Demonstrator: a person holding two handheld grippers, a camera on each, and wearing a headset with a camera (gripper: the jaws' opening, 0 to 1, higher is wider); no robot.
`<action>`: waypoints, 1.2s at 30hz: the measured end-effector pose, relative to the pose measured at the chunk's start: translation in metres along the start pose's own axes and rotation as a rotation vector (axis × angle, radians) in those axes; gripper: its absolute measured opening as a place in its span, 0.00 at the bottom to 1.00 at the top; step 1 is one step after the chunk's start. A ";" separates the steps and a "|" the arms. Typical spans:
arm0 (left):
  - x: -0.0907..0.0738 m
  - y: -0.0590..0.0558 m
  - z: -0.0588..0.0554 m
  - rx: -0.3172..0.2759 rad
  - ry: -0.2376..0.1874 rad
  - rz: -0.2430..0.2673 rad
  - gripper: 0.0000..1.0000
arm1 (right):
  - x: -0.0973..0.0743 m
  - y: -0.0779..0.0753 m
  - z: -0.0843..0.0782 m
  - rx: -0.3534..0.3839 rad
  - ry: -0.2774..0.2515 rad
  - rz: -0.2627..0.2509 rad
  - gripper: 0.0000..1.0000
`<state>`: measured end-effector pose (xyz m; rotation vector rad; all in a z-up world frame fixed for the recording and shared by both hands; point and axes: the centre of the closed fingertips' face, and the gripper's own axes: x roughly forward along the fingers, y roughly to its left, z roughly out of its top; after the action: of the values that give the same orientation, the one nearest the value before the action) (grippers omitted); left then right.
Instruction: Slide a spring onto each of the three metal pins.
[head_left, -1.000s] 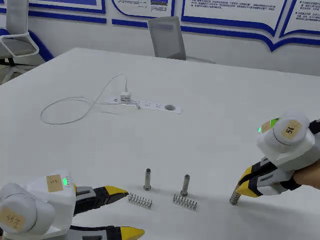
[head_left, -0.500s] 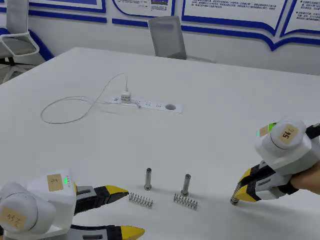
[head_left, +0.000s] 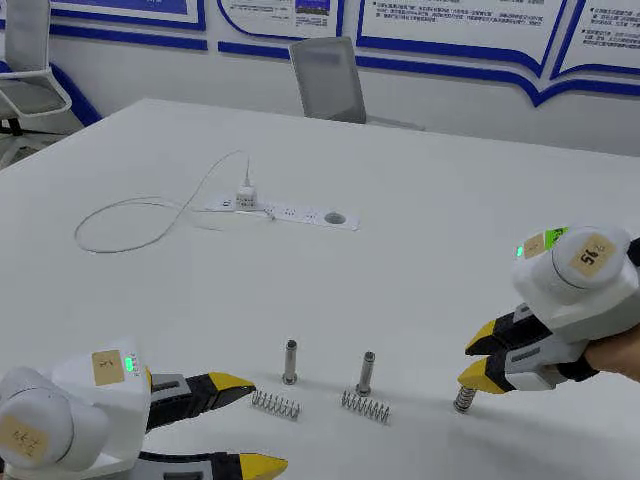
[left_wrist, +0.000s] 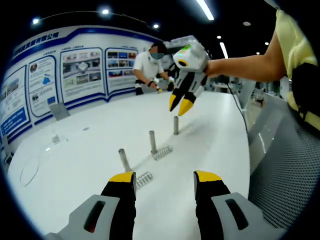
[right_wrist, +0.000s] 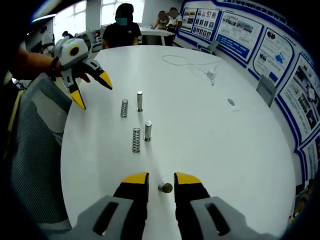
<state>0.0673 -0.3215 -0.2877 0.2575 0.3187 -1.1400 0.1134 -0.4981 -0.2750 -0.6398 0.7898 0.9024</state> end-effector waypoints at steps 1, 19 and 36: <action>0.000 0.000 0.000 0.001 0.000 0.000 0.47 | -0.001 0.001 0.003 -0.005 -0.006 0.000 0.21; -0.002 -0.003 0.002 0.014 0.005 0.003 0.46 | 0.034 0.037 0.022 -0.022 -0.027 0.086 0.19; 0.001 -0.002 0.000 0.012 0.010 -0.005 0.45 | 0.065 0.046 0.020 -0.008 -0.004 0.127 0.17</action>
<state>0.0662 -0.3233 -0.2879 0.2730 0.3219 -1.1465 0.1053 -0.4327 -0.3234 -0.5994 0.8303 1.0229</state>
